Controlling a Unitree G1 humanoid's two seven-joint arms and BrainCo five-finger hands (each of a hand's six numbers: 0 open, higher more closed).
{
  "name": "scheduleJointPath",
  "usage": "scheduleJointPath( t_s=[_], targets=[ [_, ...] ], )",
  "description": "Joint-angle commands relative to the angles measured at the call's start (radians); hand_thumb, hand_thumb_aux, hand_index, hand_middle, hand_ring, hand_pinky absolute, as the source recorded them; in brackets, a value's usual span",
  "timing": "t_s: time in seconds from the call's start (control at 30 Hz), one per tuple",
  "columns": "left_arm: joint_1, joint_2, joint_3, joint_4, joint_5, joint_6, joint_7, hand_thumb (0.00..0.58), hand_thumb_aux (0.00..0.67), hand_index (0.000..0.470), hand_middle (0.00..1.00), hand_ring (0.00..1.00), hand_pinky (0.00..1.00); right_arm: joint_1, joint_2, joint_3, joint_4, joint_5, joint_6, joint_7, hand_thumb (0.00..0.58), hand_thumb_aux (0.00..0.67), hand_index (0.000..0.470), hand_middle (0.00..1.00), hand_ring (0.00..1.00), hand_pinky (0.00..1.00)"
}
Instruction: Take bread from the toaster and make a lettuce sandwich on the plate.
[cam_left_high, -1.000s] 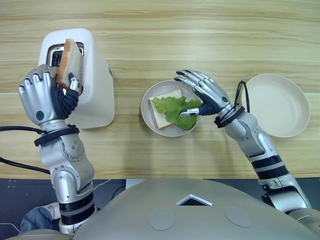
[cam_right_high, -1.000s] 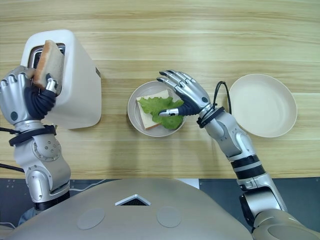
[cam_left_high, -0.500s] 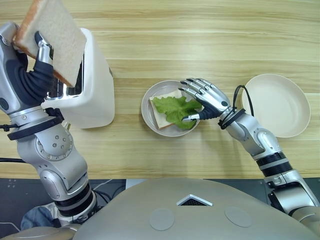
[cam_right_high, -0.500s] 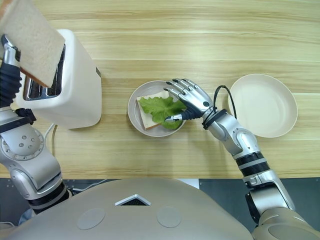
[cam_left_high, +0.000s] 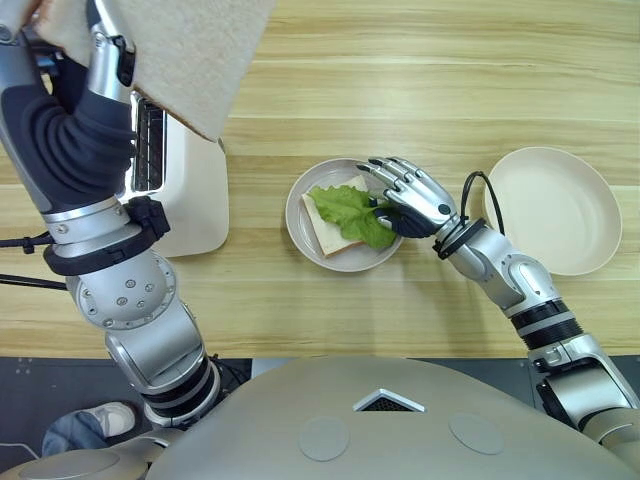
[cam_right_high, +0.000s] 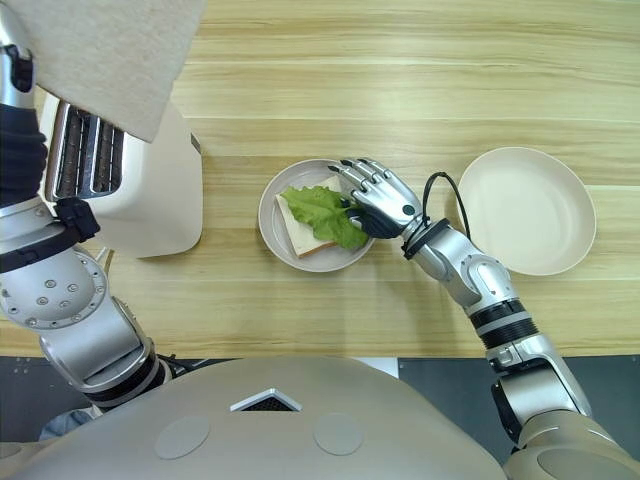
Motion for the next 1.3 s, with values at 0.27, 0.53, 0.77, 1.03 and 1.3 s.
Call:
scheduleJointPath(
  t_s=[0.27, 0.53, 0.77, 1.03, 1.3],
  targets=[
    [0.031, -0.018, -0.036, 0.041, 0.009, -0.016, 0.010, 0.580, 0.670, 0.470, 1.00, 1.00, 1.00, -0.007, -0.009, -0.030, -0.089, 0.044, 0.007, 0.037, 0.580, 0.670, 0.470, 0.00, 0.00, 0.00],
    [0.063, -0.041, -0.126, 0.085, 0.018, -0.020, 0.008, 0.580, 0.670, 0.470, 1.00, 1.00, 1.00, -0.027, 0.043, 0.009, -0.043, 0.035, 0.017, 0.044, 0.580, 0.670, 0.470, 0.00, 0.00, 0.00],
    [0.074, -0.050, -0.160, 0.117, 0.011, -0.002, -0.003, 0.580, 0.670, 0.470, 1.00, 1.00, 1.00, -0.039, 0.074, 0.050, 0.004, 0.022, 0.010, 0.041, 0.580, 0.670, 0.470, 0.00, 0.00, 0.00],
    [0.077, -0.065, -0.164, 0.213, -0.102, 0.038, -0.035, 0.580, 0.670, 0.470, 1.00, 1.00, 1.00, -0.024, -0.002, -0.047, -0.118, 0.027, 0.046, 0.048, 0.000, 0.000, 0.000, 0.00, 0.00, 0.00],
    [0.091, -0.073, -0.175, 0.403, -0.315, 0.045, -0.077, 0.580, 0.670, 0.470, 1.00, 1.00, 1.00, 0.041, -0.137, -0.241, -0.327, 0.055, 0.100, 0.117, 0.000, 0.000, 0.000, 0.00, 0.00, 0.00]
  ],
)
